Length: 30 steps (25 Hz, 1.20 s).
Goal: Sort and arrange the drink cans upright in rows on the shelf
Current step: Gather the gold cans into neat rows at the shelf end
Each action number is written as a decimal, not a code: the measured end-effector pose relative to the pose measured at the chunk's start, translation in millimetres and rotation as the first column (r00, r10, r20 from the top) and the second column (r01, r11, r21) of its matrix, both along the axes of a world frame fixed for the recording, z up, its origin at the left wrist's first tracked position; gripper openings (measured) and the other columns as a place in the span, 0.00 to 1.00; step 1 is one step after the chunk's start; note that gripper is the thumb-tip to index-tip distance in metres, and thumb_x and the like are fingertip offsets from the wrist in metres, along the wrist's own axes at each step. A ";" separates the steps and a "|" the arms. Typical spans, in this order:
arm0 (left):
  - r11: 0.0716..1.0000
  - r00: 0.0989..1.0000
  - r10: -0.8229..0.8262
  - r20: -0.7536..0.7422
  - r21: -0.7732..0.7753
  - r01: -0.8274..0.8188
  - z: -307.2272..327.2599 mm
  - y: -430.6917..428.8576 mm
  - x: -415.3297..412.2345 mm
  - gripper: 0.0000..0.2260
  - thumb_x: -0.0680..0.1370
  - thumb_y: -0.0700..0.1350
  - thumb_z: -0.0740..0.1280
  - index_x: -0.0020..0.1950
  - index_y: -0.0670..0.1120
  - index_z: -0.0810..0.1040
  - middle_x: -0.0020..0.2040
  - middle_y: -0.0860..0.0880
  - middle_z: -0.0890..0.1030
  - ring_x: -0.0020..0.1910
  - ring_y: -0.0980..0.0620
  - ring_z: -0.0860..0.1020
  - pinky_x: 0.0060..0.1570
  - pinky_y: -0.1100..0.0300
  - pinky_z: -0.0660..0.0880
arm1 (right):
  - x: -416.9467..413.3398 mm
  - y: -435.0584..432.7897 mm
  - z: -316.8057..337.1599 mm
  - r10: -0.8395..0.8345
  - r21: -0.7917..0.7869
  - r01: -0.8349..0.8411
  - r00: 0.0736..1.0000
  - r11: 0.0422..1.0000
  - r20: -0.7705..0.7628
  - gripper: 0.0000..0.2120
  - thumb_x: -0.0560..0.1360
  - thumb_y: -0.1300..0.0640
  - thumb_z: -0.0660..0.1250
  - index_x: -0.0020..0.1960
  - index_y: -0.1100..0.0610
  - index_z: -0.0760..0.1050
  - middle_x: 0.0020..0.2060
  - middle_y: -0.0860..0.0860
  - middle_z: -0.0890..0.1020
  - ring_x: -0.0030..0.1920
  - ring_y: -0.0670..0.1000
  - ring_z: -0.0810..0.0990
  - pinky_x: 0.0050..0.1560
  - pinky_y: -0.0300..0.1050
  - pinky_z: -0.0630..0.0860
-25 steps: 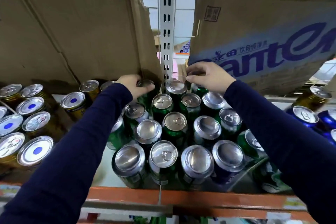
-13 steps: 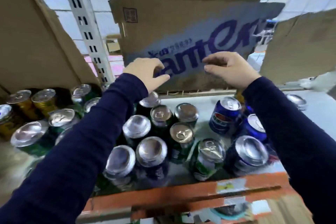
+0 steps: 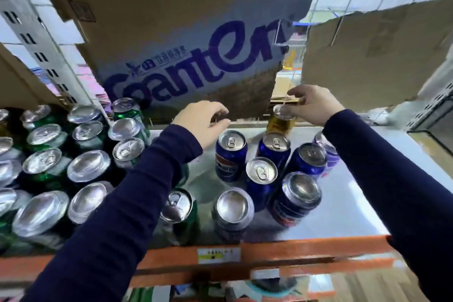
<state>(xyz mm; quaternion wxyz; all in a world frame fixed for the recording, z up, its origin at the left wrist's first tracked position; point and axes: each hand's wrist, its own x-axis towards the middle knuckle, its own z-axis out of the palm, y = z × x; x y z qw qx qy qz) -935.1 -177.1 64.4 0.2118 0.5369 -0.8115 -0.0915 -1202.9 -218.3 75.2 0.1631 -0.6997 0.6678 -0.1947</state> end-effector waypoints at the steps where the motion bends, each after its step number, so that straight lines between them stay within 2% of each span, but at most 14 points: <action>1: 1.000 1.000 0.001 0.022 0.014 -0.002 -4.5 2.9 -4.0 0.15 0.78 0.51 0.63 0.61 0.46 0.76 0.56 0.46 0.79 0.56 0.46 0.76 0.57 0.52 0.71 | -3.5 -5.0 -6.0 0.019 0.048 -0.017 0.998 0.999 -0.054 0.29 0.71 0.46 0.71 0.67 0.58 0.71 0.61 0.57 0.77 0.59 0.57 0.76 0.58 0.45 0.71; 2: 0.999 0.999 0.004 0.053 0.038 -0.006 -9.7 5.4 -7.0 0.15 0.79 0.51 0.61 0.62 0.45 0.75 0.57 0.45 0.78 0.57 0.45 0.75 0.58 0.52 0.70 | -5.2 -10.0 -13.3 0.043 0.085 -0.035 0.995 0.996 -0.090 0.29 0.71 0.45 0.71 0.67 0.59 0.71 0.60 0.58 0.77 0.58 0.58 0.75 0.55 0.45 0.71; 5: 0.984 0.990 -0.002 0.141 0.178 -0.023 -21.6 8.3 -11.0 0.19 0.81 0.53 0.54 0.62 0.43 0.75 0.57 0.42 0.78 0.58 0.43 0.75 0.58 0.52 0.69 | -5.3 -21.3 -32.0 0.094 0.129 -0.077 0.987 0.989 -0.129 0.23 0.68 0.45 0.74 0.56 0.59 0.75 0.52 0.58 0.80 0.46 0.55 0.74 0.44 0.43 0.67; 8: 0.973 0.987 0.001 0.162 0.228 -0.038 -24.6 8.0 -11.3 0.19 0.82 0.53 0.52 0.59 0.43 0.76 0.55 0.42 0.79 0.55 0.43 0.75 0.56 0.51 0.70 | -8.0 -26.5 -36.2 0.060 0.136 -0.043 0.991 0.990 -0.119 0.24 0.66 0.47 0.76 0.55 0.59 0.74 0.48 0.56 0.79 0.44 0.54 0.73 0.42 0.43 0.67; 11: 0.975 0.983 -0.001 0.183 0.219 -0.039 -25.6 9.5 -9.7 0.18 0.82 0.52 0.52 0.57 0.44 0.77 0.54 0.44 0.79 0.53 0.45 0.76 0.55 0.52 0.71 | -8.9 -26.4 -37.4 0.022 0.145 -0.007 0.994 0.989 -0.104 0.25 0.65 0.47 0.76 0.54 0.60 0.72 0.48 0.56 0.78 0.42 0.53 0.73 0.34 0.43 0.66; 14: 0.977 0.990 0.010 0.142 0.211 -0.040 -23.0 9.7 -7.2 0.17 0.81 0.53 0.55 0.61 0.45 0.76 0.56 0.45 0.78 0.55 0.46 0.75 0.55 0.56 0.69 | -8.8 -20.6 -30.9 -0.009 0.075 0.011 1.000 0.997 -0.024 0.30 0.64 0.46 0.77 0.57 0.60 0.70 0.49 0.55 0.76 0.46 0.53 0.73 0.40 0.43 0.67; 17: 0.981 0.994 -0.004 0.112 0.194 -0.018 -9.7 15.3 -2.1 0.21 0.79 0.57 0.55 0.63 0.46 0.75 0.58 0.46 0.78 0.56 0.49 0.75 0.54 0.60 0.67 | -3.9 -8.2 -13.5 -0.029 -0.054 0.042 0.975 0.998 0.222 0.30 0.64 0.48 0.77 0.58 0.59 0.68 0.50 0.52 0.75 0.48 0.52 0.74 0.44 0.44 0.70; 20: 0.997 0.999 0.039 0.029 0.066 -0.041 4.5 27.9 17.9 0.15 0.80 0.51 0.59 0.63 0.45 0.75 0.58 0.47 0.78 0.56 0.50 0.75 0.51 0.64 0.65 | 11.9 7.5 10.2 0.026 -0.218 0.060 0.928 0.974 0.372 0.28 0.64 0.50 0.77 0.58 0.56 0.68 0.51 0.50 0.76 0.49 0.50 0.76 0.45 0.43 0.73; 22: 0.993 0.993 0.112 -0.025 -0.027 -0.112 10.3 40.4 40.8 0.14 0.80 0.49 0.61 0.63 0.46 0.75 0.57 0.48 0.78 0.56 0.50 0.75 0.51 0.64 0.64 | 29.2 19.5 26.0 0.097 -0.294 0.047 0.884 0.955 0.458 0.27 0.64 0.50 0.77 0.57 0.54 0.69 0.50 0.47 0.77 0.50 0.48 0.78 0.48 0.44 0.78; 24: 0.975 0.979 0.198 -0.055 -0.091 -0.202 8.7 58.0 65.5 0.14 0.79 0.49 0.61 0.63 0.46 0.75 0.57 0.48 0.79 0.56 0.50 0.75 0.52 0.63 0.66 | 50.7 32.3 38.2 0.162 -0.317 0.011 0.844 0.948 0.512 0.26 0.64 0.50 0.78 0.56 0.52 0.69 0.50 0.46 0.78 0.50 0.46 0.79 0.49 0.45 0.80; 27: 0.947 0.956 0.271 -0.113 -0.148 -0.286 -3.1 94.9 106.9 0.15 0.79 0.50 0.62 0.61 0.44 0.77 0.57 0.46 0.79 0.57 0.46 0.76 0.56 0.58 0.68 | 100.3 56.4 50.0 0.265 -0.313 -0.107 0.809 0.944 0.525 0.26 0.61 0.49 0.78 0.54 0.53 0.72 0.50 0.51 0.81 0.49 0.49 0.81 0.49 0.50 0.81; 30: 0.919 0.936 0.348 -0.048 -0.180 -0.351 -15.8 140.2 159.5 0.22 0.76 0.57 0.56 0.59 0.44 0.77 0.55 0.45 0.79 0.55 0.44 0.77 0.54 0.54 0.71 | 167.7 92.1 50.2 0.350 -0.282 -0.222 0.737 0.933 0.578 0.25 0.62 0.50 0.78 0.54 0.53 0.73 0.49 0.50 0.82 0.48 0.49 0.82 0.46 0.51 0.81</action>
